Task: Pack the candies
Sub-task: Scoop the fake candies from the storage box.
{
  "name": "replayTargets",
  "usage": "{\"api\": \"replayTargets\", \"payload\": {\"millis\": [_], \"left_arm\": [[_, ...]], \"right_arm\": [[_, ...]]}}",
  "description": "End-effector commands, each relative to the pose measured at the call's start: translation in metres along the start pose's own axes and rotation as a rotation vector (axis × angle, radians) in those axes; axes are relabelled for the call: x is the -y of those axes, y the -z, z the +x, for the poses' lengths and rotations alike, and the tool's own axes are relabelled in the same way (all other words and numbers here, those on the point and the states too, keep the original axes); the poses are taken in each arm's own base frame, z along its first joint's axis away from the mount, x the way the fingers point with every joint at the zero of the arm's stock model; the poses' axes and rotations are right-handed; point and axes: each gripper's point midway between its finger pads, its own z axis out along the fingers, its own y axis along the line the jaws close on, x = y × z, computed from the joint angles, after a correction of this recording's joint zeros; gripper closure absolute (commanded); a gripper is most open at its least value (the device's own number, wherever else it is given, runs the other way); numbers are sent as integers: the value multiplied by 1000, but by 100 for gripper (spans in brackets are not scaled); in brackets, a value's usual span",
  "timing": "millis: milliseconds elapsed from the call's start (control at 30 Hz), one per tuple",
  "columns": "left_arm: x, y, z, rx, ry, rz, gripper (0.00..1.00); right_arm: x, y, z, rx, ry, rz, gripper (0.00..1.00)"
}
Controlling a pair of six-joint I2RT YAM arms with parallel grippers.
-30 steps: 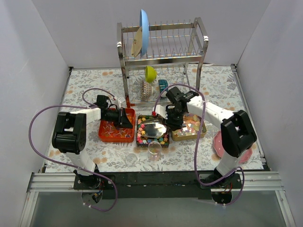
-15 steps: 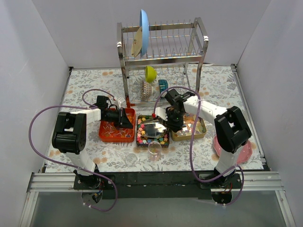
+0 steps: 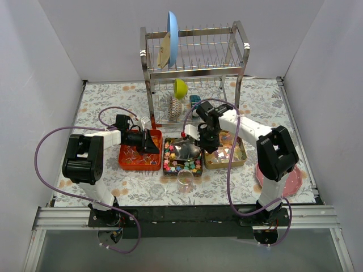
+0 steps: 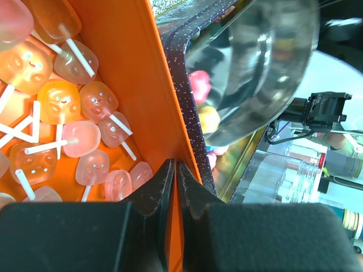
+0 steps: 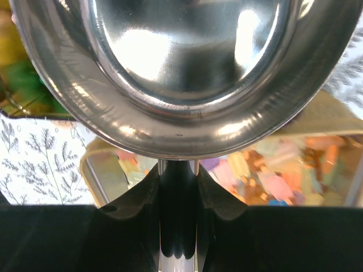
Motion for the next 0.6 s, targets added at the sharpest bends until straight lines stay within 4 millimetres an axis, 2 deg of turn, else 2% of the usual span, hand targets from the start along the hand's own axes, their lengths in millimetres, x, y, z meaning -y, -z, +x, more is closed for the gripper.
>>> {"api": "replayTargets", "payload": {"millis": [0, 67, 100, 233, 400, 567], "left_arm": [[13, 5, -9, 24, -51, 29, 94], [13, 6, -9, 27, -57, 23, 94], [14, 7, -9, 29, -61, 22, 94], [13, 10, -10, 38, -73, -6, 95], [4, 14, -6, 50, -54, -86, 98], [-3, 19, 3, 71, -36, -157, 100]], "right_arm": [[6, 45, -2, -34, 82, 32, 99], [7, 53, 1, -70, 129, 36, 99], [14, 62, 2, -95, 168, 62, 99], [11, 77, 22, -238, 223, 18, 99], [34, 95, 33, -386, 274, 115, 99], [50, 106, 28, -519, 344, 203, 99]]}}
